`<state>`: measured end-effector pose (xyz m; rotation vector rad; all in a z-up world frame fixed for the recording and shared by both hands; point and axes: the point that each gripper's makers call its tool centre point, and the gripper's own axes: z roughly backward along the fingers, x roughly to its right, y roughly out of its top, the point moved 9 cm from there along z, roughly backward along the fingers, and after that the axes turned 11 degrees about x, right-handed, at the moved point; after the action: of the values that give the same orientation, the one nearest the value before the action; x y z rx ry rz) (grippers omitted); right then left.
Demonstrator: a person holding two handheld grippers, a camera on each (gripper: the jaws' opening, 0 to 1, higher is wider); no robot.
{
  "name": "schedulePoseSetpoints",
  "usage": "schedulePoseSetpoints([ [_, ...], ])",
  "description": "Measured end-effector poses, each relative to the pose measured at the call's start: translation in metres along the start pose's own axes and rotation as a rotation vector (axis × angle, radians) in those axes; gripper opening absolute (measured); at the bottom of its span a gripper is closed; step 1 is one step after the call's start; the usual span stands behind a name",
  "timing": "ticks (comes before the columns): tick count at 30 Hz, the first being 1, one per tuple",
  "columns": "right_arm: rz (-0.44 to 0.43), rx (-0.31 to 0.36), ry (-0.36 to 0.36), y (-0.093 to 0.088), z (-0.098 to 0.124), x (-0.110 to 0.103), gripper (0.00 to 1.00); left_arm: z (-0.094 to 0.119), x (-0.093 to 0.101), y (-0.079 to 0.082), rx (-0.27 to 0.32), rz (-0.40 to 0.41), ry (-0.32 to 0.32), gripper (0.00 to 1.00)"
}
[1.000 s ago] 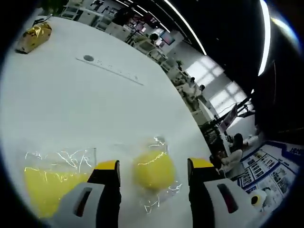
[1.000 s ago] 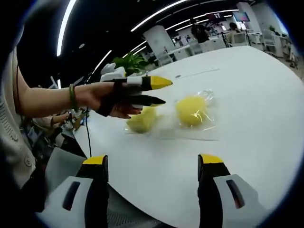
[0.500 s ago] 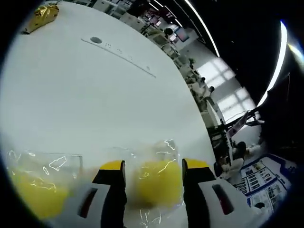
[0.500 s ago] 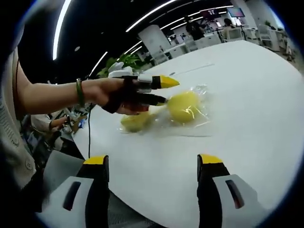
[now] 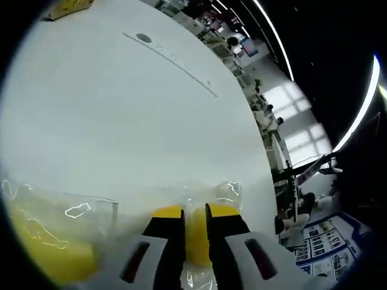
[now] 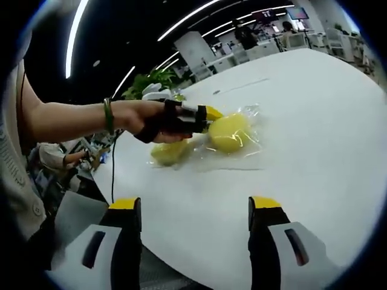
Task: Compare the silicone blocks by pressing each to a similar depth, holding the contact briefly, and releasing to observe deformation and rebound differences across the visible hardness samples.
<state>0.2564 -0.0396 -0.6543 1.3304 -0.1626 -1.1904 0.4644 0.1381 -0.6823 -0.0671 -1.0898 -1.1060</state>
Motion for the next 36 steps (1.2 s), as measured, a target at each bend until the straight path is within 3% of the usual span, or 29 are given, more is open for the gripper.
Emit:
schedulePoseSetpoints([
  [3,-0.004,0.003,0.0,0.0,-0.001,0.001,0.66,0.0,0.003,0.003,-0.003,-0.024,-0.02,0.0],
  [6,-0.007,0.005,-0.001,0.001,-0.002,0.001,0.66,0.0,0.005,0.003,-0.008,-0.109,-0.033,0.0],
  [14,-0.002,0.013,-0.001,0.004,-0.002,0.0,0.65,0.002,0.008,0.005,0.011,-0.144,-0.049,0.0],
  [17,0.004,0.017,-0.002,0.006,-0.001,-0.001,0.65,0.005,0.017,0.006,-0.008,-0.034,-0.104,0.0],
  [18,0.004,0.017,-0.002,0.006,0.0,-0.001,0.65,0.007,0.017,0.008,-0.001,-0.062,-0.096,0.0],
  [20,0.012,0.016,-0.003,0.008,0.001,-0.002,0.65,0.012,0.026,0.008,0.005,-0.119,-0.146,0.0],
  [36,0.079,0.052,-0.006,0.024,0.02,-0.018,0.65,0.062,0.076,-0.011,-0.021,-0.253,-0.323,0.0],
])
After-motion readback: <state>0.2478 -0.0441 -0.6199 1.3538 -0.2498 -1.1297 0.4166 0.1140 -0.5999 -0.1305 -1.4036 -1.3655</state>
